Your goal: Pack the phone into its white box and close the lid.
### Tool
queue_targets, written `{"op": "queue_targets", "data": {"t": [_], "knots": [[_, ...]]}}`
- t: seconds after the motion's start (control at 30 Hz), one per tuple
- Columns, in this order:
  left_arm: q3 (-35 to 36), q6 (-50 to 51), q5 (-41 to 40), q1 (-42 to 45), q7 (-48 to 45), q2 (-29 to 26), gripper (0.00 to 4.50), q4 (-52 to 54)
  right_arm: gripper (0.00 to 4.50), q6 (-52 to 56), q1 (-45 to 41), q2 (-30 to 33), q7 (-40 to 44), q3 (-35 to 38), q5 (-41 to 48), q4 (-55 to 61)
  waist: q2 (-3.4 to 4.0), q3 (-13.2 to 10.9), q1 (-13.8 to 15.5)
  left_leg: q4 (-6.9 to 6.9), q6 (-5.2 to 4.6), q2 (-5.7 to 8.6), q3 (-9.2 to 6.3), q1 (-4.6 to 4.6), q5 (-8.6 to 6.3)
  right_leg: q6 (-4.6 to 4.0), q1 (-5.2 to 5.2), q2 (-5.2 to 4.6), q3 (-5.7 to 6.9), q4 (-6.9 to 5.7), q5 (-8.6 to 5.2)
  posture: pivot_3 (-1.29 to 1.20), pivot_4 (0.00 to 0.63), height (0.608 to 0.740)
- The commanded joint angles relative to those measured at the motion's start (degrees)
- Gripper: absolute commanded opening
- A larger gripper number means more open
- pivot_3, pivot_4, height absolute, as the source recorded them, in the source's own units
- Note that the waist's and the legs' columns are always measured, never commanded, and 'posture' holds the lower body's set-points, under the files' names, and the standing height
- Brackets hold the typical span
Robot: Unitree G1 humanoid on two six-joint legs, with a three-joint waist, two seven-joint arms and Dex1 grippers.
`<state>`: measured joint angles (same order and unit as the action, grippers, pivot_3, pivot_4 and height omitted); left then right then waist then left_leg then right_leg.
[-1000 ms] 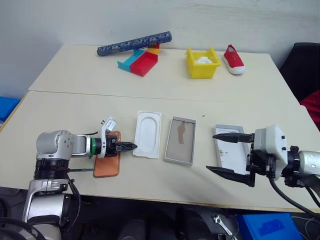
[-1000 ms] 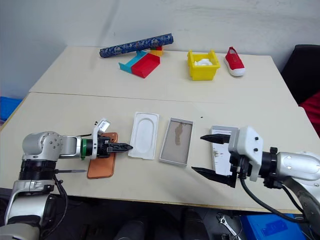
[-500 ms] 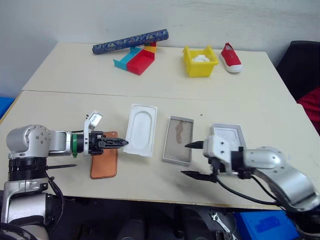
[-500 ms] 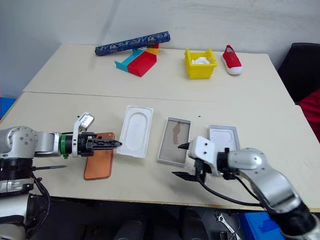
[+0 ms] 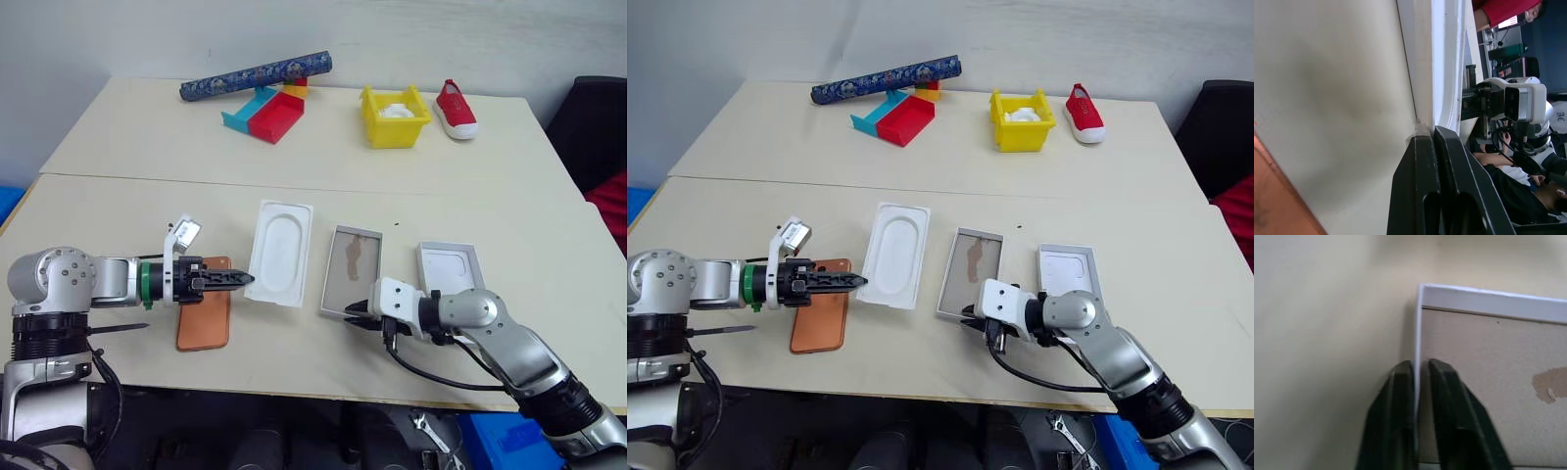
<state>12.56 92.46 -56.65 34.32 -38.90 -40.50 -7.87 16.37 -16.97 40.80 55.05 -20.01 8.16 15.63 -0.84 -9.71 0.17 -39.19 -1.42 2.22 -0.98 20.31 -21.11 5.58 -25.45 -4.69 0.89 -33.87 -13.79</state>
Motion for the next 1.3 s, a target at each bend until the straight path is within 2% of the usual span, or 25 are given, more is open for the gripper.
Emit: {"op": "queue_targets", "data": {"t": [0.03, 0.2, 0.47, 0.57, 0.73, 0.83, 0.93, 1.0, 1.07, 1.17, 1.3], "knots": [[0.4, 0.0, -4.5, 0.1, 2.7, 1.7, 0.00, 2.3, 0.03, -4.1, 2.3, 3.1, 3.4, 3.1, 1.4, 4.3, 0.00, 0.0, 0.0, 0.00, 0.00, 0.00, 0.00, 0.00, 0.00, 0.00, 0.00, 0.00, 0.00, 0.00, 0.00, 0.00, 0.150, 0.740], [-1.5, 0.0, -11.4, 0.0, 9.7, 6.7, 0.00, 5.1, 0.03, -6.9, 7.2, 6.6, 5.7, 6.0, 2.3, 7.6, -0.03, 0.0, 0.0, -0.01, 0.00, 0.01, 0.00, -0.01, 0.00, 0.01, 0.02, -0.01, -0.01, 0.00, 0.01, 0.00, 0.150, 0.740], [-3.3, 0.0, -20.8, -0.8, 23.6, 13.3, 0.00, 6.2, 0.03, -6.2, 8.5, 3.1, 1.5, 5.2, -1.4, 5.9, -0.05, 0.0, -0.2, -0.03, 0.23, 0.00, 0.03, -0.11, 0.20, 0.01, 0.05, 0.01, -0.06, -0.05, 0.01, 0.00, 0.150, 0.740], [-2.6, 0.0, -22.8, -1.4, 28.9, 14.7, 0.00, 5.1, 0.63, -4.2, 9.0, 3.3, 1.3, 6.2, -0.7, 6.6, -0.05, 0.0, -0.1, -0.03, 0.30, 0.00, 0.02, -0.17, 0.31, 0.00, 0.05, 0.00, -0.07, -0.09, 0.01, 0.00, 0.150, 0.740], [-0.6, -0.1, -26.9, -3.0, 36.5, 17.8, 0.00, 3.9, 2.35, -1.2, 12.7, 5.8, 1.7, 10.4, 2.3, 13.0, -0.06, 0.0, 0.4, -0.03, 0.30, 0.02, -0.02, -0.16, 0.36, -0.04, 0.05, -0.01, -0.08, -0.13, 0.03, 0.00, 0.150, 0.740], [-0.6, -0.5, -28.5, -3.5, 40.1, 19.8, 0.00, 4.1, 3.31, 3.9, 17.0, 7.3, 1.4, 18.1, 9.0, 19.8, -0.06, 0.0, 1.0, -0.03, 0.30, 0.04, -0.02, -0.15, 0.36, -0.04, 0.05, -0.02, -0.07, -0.11, 0.03, 0.00, 0.150, 0.740], [-0.7, -2.1, -30.0, -3.8, 44.4, 21.9, 0.00, 3.2, 4.34, 10.3, 21.4, 8.5, 1.6, 29.7, 19.0, 26.0, -0.08, 0.0, 1.4, -0.03, 0.29, 0.05, -0.04, -0.13, 0.35, -0.04, 0.07, -0.03, -0.06, -0.07, 0.03, 0.00, 0.150, 0.740], [-1.2, -3.1, -30.6, -4.1, 46.7, 23.4, 0.00, 3.1, 4.45, 14.5, 25.3, 9.6, 2.8, 40.4, 25.7, 28.6, -0.08, 0.0, 1.7, -0.03, 0.29, 0.07, -0.06, -0.13, 0.35, -0.04, 0.11, -0.05, -0.04, -0.04, 0.03, 0.00, 0.150, 0.740], [-1.7, -3.8, -31.6, -4.2, 48.2, 24.2, 0.00, 2.9, 4.45, 17.1, 27.4, 10.6, 2.6, 46.4, 29.1, 29.9, -0.11, 0.1, 1.8, -0.03, 0.26, 0.06, -0.08, -0.13, 0.33, -0.03, 0.16, -0.05, -0.02, 0.00, 0.03, 0.00, 0.150, 0.740], [-2.6, -4.6, -31.4, -3.3, 50.2, 25.6, 0.00, 1.2, 4.45, 19.5, 29.8, 11.2, 1.4, 52.5, 31.5, 30.6, -0.13, 0.1, 1.7, -0.03, 0.24, 0.05, -0.07, -0.21, 0.32, -0.03, 0.26, -0.05, -0.03, 0.03, 0.03, 0.00, 0.150, 0.740], [-4.2, -3.7, -29.2, -1.7, 51.4, 26.5, 0.00, -1.1, 4.45, 20.8, 31.5, 10.9, -0.3, 55.0, 33.0, 32.2, -0.13, 0.1, 1.4, -0.03, 0.25, 0.05, -0.06, -0.26, 0.32, -0.03, 0.29, -0.02, -0.05, 0.00, 0.03, 0.00, 0.150, 0.740]]}}
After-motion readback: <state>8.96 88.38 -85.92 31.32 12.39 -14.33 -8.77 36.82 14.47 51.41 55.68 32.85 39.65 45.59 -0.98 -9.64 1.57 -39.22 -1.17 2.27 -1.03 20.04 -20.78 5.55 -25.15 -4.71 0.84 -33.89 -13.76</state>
